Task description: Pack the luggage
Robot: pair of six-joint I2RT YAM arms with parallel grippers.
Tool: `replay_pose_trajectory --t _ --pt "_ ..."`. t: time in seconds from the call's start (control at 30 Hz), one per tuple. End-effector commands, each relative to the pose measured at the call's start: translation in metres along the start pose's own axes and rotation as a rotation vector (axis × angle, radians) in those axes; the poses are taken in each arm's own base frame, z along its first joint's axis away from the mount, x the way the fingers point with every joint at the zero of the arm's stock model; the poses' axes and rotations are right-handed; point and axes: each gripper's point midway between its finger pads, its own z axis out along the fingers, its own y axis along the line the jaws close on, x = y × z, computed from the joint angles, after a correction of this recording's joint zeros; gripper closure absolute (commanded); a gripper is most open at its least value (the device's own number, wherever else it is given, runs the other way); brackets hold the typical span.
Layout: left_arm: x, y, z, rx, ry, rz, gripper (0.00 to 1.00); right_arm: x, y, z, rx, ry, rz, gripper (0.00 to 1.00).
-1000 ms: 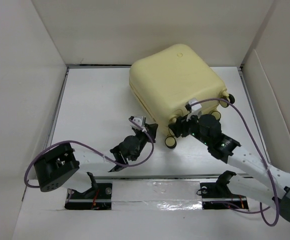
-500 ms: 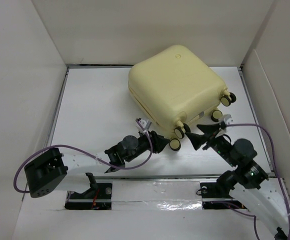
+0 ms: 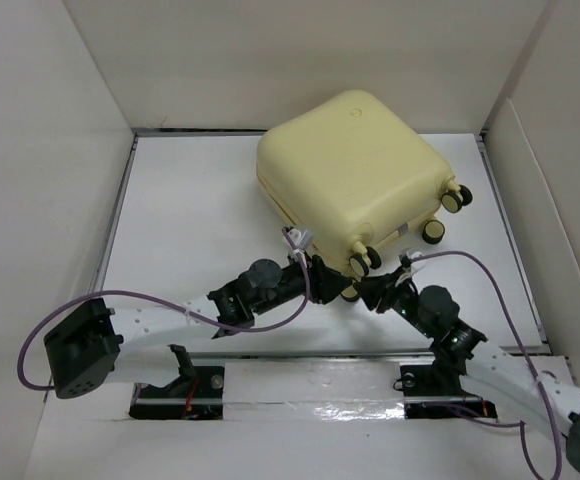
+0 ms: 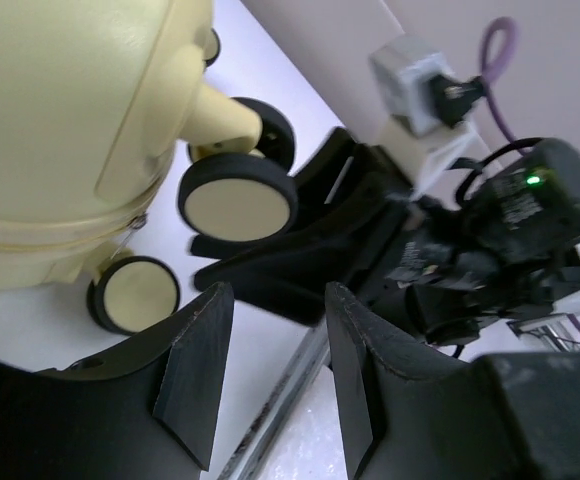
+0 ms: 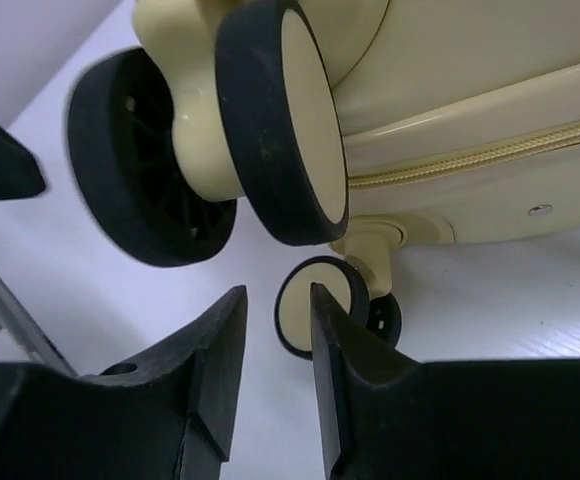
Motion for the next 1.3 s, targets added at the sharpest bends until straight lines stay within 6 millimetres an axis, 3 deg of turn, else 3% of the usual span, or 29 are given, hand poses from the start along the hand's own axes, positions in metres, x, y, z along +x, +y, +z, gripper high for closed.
replay_pose_trajectory --t 0.0,0.07,0.1,0.13,0.33,0.47,0.6,0.83,0.93,1.0,1.03,1.07,1.13,1.27 --pt "-0.013 -0.022 0.009 0.076 0.002 -0.024 0.61 -0.051 0.006 0.018 0.005 -0.230 0.030 0.59" --pt "-0.017 -0.024 0.012 0.085 -0.001 -0.026 0.62 -0.050 0.004 0.027 0.024 -0.231 0.017 0.56" --pt "-0.017 -0.024 0.014 0.084 0.002 -0.024 0.62 -0.059 0.008 0.030 0.009 -0.266 0.007 0.54" --pt "-0.017 -0.025 0.015 0.088 0.005 -0.023 0.62 -0.050 0.005 0.038 0.020 -0.232 0.000 0.53" --pt "-0.018 -0.028 0.022 0.091 0.015 -0.016 0.63 -0.059 -0.002 0.050 0.057 -0.300 0.008 0.52" --pt "-0.021 -0.018 0.025 0.064 0.006 -0.028 0.64 -0.065 0.002 0.054 0.051 -0.348 0.029 0.58" --pt "-0.030 -0.006 0.028 0.015 -0.028 -0.032 0.66 -0.088 0.002 0.052 0.079 -0.440 0.035 0.61" --pt "-0.050 0.011 0.032 -0.062 -0.096 -0.035 0.66 -0.111 0.000 0.061 0.114 -0.536 0.071 0.77" --pt "-0.055 0.021 0.035 -0.080 -0.103 -0.044 0.66 -0.115 0.006 0.066 0.089 -0.563 0.100 0.77" --pt "-0.057 0.024 0.036 -0.087 -0.104 -0.048 0.66 -0.119 0.013 0.067 0.058 -0.590 0.134 0.70" --pt "-0.058 0.030 0.037 -0.100 -0.107 -0.052 0.66 -0.117 0.012 0.067 0.059 -0.592 0.140 0.64" --pt "-0.057 0.030 0.038 -0.086 -0.091 -0.059 0.65 -0.106 0.017 0.071 0.048 -0.566 0.145 0.62" --pt "-0.056 0.032 0.038 -0.080 -0.080 -0.068 0.65 -0.105 0.022 0.066 0.028 -0.593 0.171 0.57" --pt "-0.059 0.032 0.045 -0.062 -0.065 -0.075 0.62 -0.078 0.018 0.067 0.042 -0.547 0.194 0.55"
